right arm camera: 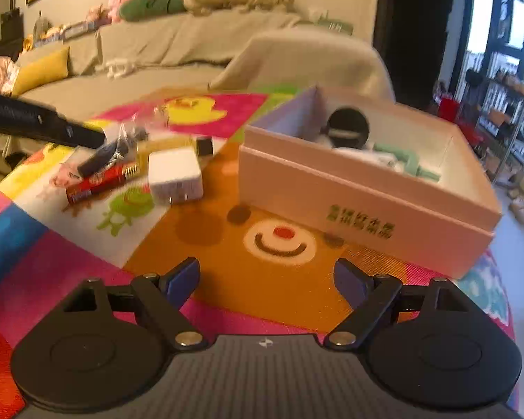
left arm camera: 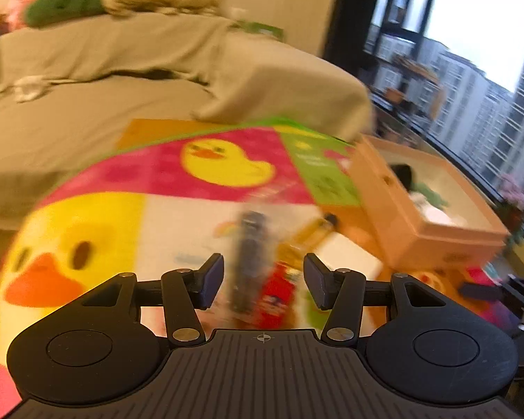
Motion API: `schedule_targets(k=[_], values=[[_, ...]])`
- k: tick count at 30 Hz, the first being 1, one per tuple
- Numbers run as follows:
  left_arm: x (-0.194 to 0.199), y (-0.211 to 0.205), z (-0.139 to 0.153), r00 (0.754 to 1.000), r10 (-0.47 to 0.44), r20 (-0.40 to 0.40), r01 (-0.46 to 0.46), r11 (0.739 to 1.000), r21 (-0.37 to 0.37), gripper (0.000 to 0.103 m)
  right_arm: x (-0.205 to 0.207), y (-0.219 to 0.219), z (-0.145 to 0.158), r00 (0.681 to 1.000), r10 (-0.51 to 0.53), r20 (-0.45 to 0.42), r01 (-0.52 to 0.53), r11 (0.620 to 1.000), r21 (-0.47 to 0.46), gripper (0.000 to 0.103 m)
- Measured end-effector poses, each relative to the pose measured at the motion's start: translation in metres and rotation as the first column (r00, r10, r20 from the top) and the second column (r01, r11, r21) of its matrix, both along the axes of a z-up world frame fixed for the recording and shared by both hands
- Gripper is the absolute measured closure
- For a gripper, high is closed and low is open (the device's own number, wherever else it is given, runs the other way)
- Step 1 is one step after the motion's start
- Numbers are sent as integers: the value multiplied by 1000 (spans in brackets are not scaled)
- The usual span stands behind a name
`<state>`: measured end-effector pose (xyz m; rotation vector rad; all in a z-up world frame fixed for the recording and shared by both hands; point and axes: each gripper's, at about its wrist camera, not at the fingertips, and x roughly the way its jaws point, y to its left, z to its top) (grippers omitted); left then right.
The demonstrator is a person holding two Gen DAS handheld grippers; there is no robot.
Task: Organize rigid objects
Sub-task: 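Move the left tool over the mat to the white square adapter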
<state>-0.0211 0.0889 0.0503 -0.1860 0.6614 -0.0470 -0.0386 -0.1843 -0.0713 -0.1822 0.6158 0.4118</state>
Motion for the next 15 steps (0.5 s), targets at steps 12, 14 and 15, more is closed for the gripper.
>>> schedule_targets(k=[12,14,15], values=[[35,-50,0,969,-244,21,243,968,65,48,10,-6,-4,997,-38,-65,40,998,43,3],[51,-50,-5,972,-235,2,234,970,58,48,9,-6,-4,997,-40,-64,43,998,40,3],[61,-48,-8,976,-219,-12,219,975,48,48,9,-6,-4,997,-41,-64,44,998,41,3]])
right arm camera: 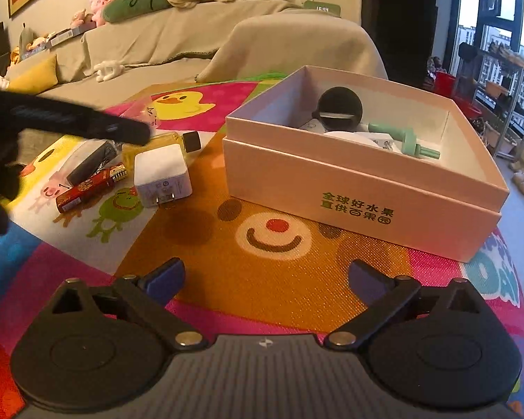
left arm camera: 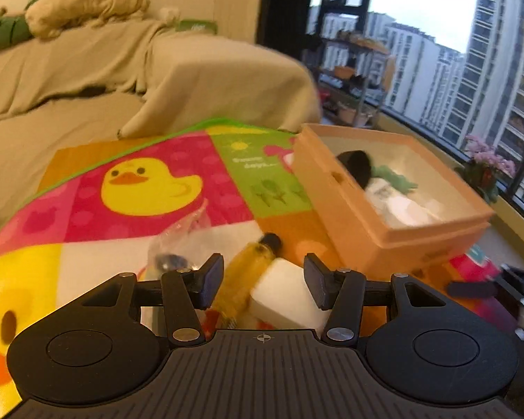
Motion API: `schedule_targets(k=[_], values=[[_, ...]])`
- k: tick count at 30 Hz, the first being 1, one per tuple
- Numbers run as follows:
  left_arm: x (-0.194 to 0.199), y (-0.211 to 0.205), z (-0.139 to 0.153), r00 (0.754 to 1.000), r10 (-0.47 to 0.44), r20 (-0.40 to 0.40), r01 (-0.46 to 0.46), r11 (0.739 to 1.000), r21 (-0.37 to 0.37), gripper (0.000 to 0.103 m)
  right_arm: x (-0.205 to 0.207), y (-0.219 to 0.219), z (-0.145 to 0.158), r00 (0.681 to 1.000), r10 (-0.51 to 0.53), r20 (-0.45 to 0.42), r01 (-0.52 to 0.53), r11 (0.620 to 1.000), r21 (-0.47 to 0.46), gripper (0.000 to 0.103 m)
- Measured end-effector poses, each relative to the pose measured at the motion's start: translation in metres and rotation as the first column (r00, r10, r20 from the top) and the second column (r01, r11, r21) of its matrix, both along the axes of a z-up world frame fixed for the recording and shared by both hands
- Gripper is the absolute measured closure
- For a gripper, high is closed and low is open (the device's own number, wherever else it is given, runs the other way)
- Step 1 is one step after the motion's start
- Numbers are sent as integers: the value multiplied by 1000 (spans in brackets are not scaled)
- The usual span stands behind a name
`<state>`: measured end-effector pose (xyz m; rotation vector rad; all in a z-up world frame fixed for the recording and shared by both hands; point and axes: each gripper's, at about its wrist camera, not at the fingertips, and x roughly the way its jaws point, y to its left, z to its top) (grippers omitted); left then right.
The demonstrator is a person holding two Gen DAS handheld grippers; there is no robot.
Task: Organize rigid objects
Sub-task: 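Move the left tool over the mat to the white square adapter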
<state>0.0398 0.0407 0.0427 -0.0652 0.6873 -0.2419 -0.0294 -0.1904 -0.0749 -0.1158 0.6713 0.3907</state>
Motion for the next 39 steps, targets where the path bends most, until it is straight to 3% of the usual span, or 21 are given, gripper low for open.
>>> schedule_targets(k=[3,6,8,12,17,19,22,25,27,33,39], values=[[22,9,-7,999,36,-40,-39,997,-62,48,0,-1,0,1000,0,-1,0,1000,3,3],[36,12,-17,995,25,-101,-39,989,-139,56,1,-1,0,1000,4,-5,-4,1000,7,0],[35,10,-19,995,13,-103,-27,990,-139,57,1,-1,0,1000,9,-9,-8,1000,7,0],[20,6,-18,991,-62,-121,41,984,-171,58,2,-1,0,1000,11,-11,-11,1000,9,0],[-13,-8,-21,961,-229,-154,201,963,-177,56,2,-1,0,1000,23,-19,-23,1000,2,0],[-27,-14,-18,951,-272,-149,251,956,-150,57,3,-2,1,999,39,-30,-39,999,2,0],[-47,-21,-5,950,-301,-80,298,953,-42,57,1,-4,2,996,83,-46,-83,996,-9,0],[-57,-30,8,924,-381,-9,382,924,27,57,-10,-6,2,989,139,-44,-140,990,-17,0],[-56,-40,9,905,-425,-19,426,903,51,56,-18,-7,0,986,165,-28,-165,986,-13,0],[-42,-73,-4,904,-416,-104,428,888,168,56,-30,-9,1,976,216,-26,-217,976,-35,0],[-41,-73,-9,903,-409,-132,426,891,159,52,-33,-34,0,962,272,-22,-272,962,-19,0]])
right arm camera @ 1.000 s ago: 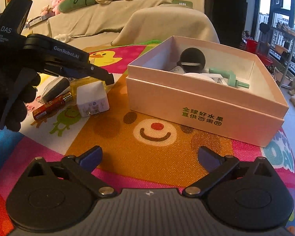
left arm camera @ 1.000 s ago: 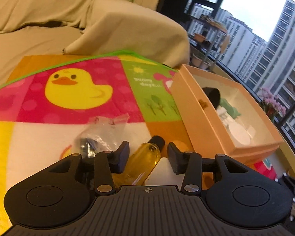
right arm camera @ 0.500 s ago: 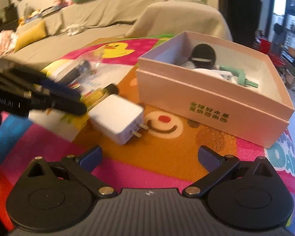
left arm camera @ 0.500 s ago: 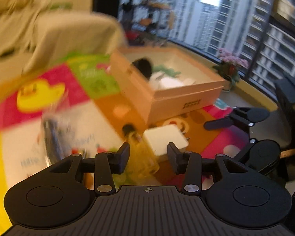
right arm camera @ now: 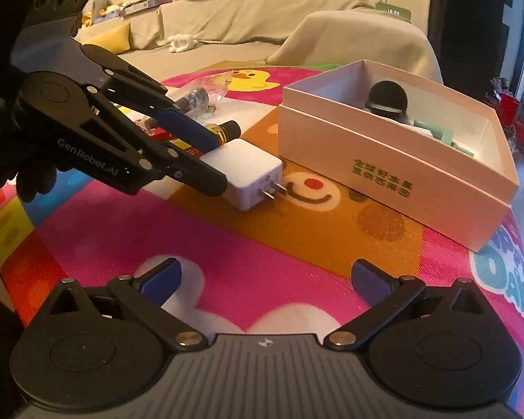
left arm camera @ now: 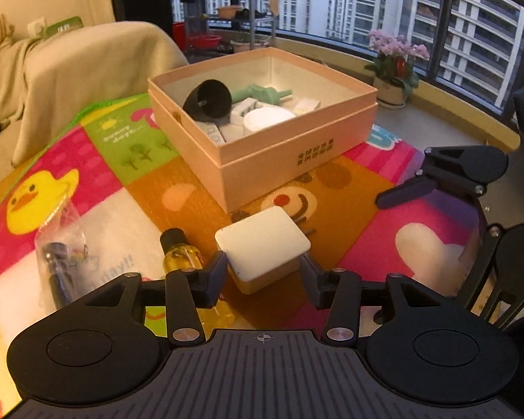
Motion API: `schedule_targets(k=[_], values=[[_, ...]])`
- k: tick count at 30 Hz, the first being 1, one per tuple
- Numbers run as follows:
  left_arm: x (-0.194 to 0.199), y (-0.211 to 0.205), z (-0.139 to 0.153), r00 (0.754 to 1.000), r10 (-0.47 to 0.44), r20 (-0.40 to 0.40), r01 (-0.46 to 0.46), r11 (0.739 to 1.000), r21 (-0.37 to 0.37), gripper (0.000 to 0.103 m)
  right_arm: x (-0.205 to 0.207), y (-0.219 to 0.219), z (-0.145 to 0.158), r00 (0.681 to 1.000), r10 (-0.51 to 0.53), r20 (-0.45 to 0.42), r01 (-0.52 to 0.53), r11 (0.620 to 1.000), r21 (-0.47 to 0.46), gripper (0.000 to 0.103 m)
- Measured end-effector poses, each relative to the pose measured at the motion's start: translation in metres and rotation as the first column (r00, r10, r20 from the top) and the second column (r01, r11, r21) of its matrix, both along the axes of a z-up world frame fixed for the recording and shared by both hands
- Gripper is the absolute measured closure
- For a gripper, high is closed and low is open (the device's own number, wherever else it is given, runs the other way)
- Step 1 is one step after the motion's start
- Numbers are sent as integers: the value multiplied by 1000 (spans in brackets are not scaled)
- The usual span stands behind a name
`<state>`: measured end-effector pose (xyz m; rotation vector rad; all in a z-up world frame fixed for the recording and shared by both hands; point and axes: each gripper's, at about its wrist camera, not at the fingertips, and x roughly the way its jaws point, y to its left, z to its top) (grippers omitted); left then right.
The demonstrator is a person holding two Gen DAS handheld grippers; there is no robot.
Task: Organize rigid objects
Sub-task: 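Move the left tool over the mat to the white square adapter, then close the left tool on the white square adapter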
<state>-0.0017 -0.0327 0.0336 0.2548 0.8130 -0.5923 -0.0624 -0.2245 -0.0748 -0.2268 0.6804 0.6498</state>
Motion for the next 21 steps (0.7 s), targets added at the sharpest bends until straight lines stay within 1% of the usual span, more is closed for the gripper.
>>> schedule_targets(k=[3,5,6,7,9,11,13,15,18,20,21], values=[[4,-1,-3,998,2,-60,-6,998,-70,52,-2,0,-2,1000,-3,15,3,1000,4,0],[5,-7,-6,995,-20,-93,10,994,-106,52,-2,0,-2,1000,-3,15,3,1000,8,0],[4,-11,-7,994,-40,-104,28,993,-113,53,-2,0,-2,1000,-4,16,4,1000,9,0],[2,-16,-8,992,-64,-108,52,993,-109,53,-3,0,-2,1000,-5,18,5,1000,8,0],[-4,-25,-7,992,-93,-86,86,993,-79,53,-3,1,-1,1000,-6,19,6,1000,8,0],[-10,-31,-1,996,-90,-26,89,996,-28,53,-3,1,-1,1000,-7,21,7,1000,8,0],[-15,-35,5,995,-81,59,79,996,31,53,-3,1,-2,1000,-8,21,7,1000,10,0],[-15,-37,8,990,-95,102,90,995,54,53,-4,2,-2,1000,-8,22,8,1000,11,0],[-6,-43,6,988,-123,89,119,991,57,53,-4,1,-2,1000,-8,22,8,1000,11,0],[2,-52,1,987,-142,73,136,988,76,48,-4,1,-2,1000,-8,22,8,1000,11,0],[4,-56,0,985,-153,83,146,986,85,47,-4,1,-2,1000,-9,23,8,1000,11,0]])
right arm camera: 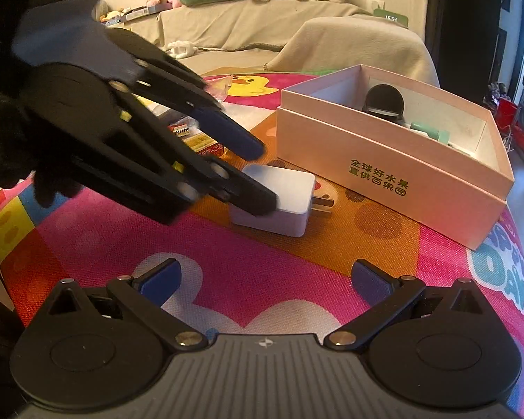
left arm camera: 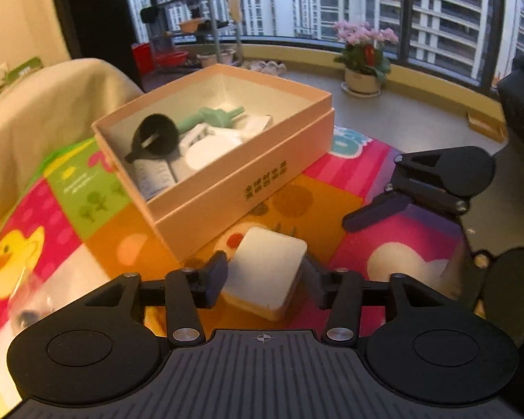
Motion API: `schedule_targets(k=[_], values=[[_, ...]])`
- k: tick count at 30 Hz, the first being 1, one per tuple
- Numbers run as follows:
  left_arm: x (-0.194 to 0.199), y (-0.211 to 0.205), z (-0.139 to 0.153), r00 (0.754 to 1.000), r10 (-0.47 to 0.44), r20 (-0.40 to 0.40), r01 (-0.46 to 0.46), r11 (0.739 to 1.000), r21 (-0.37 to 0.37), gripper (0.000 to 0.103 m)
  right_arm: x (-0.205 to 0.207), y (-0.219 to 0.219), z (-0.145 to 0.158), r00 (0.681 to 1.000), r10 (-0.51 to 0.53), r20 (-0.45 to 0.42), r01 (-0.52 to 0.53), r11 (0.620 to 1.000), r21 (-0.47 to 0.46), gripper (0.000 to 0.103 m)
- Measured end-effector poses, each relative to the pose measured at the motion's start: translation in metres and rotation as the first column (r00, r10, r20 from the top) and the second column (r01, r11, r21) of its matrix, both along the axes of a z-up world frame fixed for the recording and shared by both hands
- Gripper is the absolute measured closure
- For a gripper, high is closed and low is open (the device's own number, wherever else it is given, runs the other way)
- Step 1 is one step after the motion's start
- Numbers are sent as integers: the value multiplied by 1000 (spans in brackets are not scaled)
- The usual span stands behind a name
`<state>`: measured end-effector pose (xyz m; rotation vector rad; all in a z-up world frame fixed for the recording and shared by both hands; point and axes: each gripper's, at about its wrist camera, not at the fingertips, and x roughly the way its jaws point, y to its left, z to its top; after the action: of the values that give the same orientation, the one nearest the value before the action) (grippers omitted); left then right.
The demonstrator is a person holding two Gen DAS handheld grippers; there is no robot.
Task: Organize rigid objects
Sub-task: 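Close the left tool on the white square adapter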
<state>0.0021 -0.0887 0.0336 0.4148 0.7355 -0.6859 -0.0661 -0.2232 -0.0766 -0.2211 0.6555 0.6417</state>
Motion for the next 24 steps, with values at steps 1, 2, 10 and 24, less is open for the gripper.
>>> schedule_targets(k=[1,2,10,24], values=[[2,-4,-2,1000,-6,-4,7,1000,10,46,0,0,0,1000,0,0,0,1000,0,0],[5,-8,-4,1000,-12,-14,12,1000,21,45,0,-1,0,1000,0,0,0,1000,1,0],[15,-13,-15,993,-26,-115,25,1000,-18,41,1,-1,1,1000,0,1,0,1000,5,0],[1,4,-21,996,49,-77,-59,990,-128,53,-1,4,2,998,-55,-3,55,998,-7,0]])
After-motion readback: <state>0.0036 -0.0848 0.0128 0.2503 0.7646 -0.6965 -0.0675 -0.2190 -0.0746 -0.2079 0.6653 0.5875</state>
